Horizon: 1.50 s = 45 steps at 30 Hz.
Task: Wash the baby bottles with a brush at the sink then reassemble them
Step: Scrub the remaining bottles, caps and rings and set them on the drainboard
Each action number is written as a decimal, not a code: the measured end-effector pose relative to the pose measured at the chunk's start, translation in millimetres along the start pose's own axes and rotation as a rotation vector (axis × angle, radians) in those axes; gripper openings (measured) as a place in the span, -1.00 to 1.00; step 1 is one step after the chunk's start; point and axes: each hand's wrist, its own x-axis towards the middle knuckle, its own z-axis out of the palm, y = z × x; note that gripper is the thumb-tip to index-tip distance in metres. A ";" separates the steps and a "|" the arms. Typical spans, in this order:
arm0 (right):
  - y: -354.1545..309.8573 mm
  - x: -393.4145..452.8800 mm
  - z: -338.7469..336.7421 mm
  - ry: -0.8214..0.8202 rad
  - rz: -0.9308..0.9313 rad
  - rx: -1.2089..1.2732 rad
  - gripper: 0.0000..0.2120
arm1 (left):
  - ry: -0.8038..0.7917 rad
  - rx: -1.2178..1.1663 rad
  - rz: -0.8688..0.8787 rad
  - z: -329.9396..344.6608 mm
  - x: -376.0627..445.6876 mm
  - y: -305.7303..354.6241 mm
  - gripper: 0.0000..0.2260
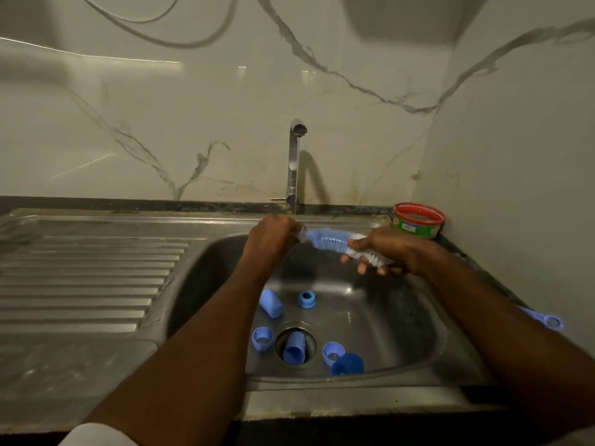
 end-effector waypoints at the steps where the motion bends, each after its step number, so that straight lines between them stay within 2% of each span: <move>1: 4.6 3.8 -1.1 0.092 -0.024 -0.079 -0.66 | -0.009 0.017 -0.069 0.2 -1.2 -2.0 -0.78; 4: 20.3 14.1 1.8 0.419 -0.133 -0.671 -0.64 | -0.085 0.060 -0.235 1.1 -5.2 -7.3 -0.76; 6: 27.2 20.3 11.7 0.504 -0.181 -0.807 -0.63 | -0.120 0.085 -0.245 -1.2 -4.5 -1.3 -0.75; 10: 28.7 26.4 29.5 0.410 -0.217 -0.756 -0.75 | -0.088 -0.021 -0.259 6.8 -5.1 11.2 -0.72; 13: 30.5 28.7 36.8 0.383 -0.209 -0.740 -0.78 | -0.037 -0.223 -0.375 16.9 -9.8 10.4 -0.82; 17: 33.0 32.8 39.3 0.369 -0.221 -0.745 -0.79 | 0.070 -0.414 -0.522 16.3 -9.3 12.1 -0.77; 21: 30.9 33.2 41.0 0.322 -0.245 -0.747 -0.81 | 0.212 -0.544 -0.498 7.4 -5.4 20.2 -0.76; 25: 29.0 28.9 42.7 0.321 -0.268 -0.774 -0.82 | 0.094 -0.480 -0.510 12.6 -12.6 15.7 -0.79; 28: 28.6 24.7 43.1 0.326 -0.278 -0.733 -0.80 | 0.203 -0.510 -0.503 11.5 -12.2 18.4 -0.79; 32: 28.1 21.6 43.9 0.320 -0.271 -0.726 -0.78 | 0.156 -0.487 -0.496 6.0 -11.9 22.1 -0.62; 34: 27.0 21.2 42.5 0.317 -0.263 -0.725 -0.78 | 0.216 -0.533 -0.504 4.6 -11.4 23.5 -0.59; 38: 29.6 21.8 43.0 0.342 -0.274 -0.727 -0.78 | 0.082 -0.464 -0.454 4.1 -15.1 25.1 -0.62; 41: 29.5 23.1 41.4 0.341 -0.264 -0.730 -0.79 | 0.176 -0.522 -0.451 3.3 -13.3 23.6 -0.69; 44: 30.7 23.4 41.7 0.338 -0.245 -0.712 -0.77 | 0.015 -0.454 -0.421 5.8 -16.1 21.8 -0.73; 45: 30.3 24.0 41.4 0.341 -0.243 -0.711 -0.76 | 0.026 -0.456 -0.411 5.8 -16.2 21.7 -0.74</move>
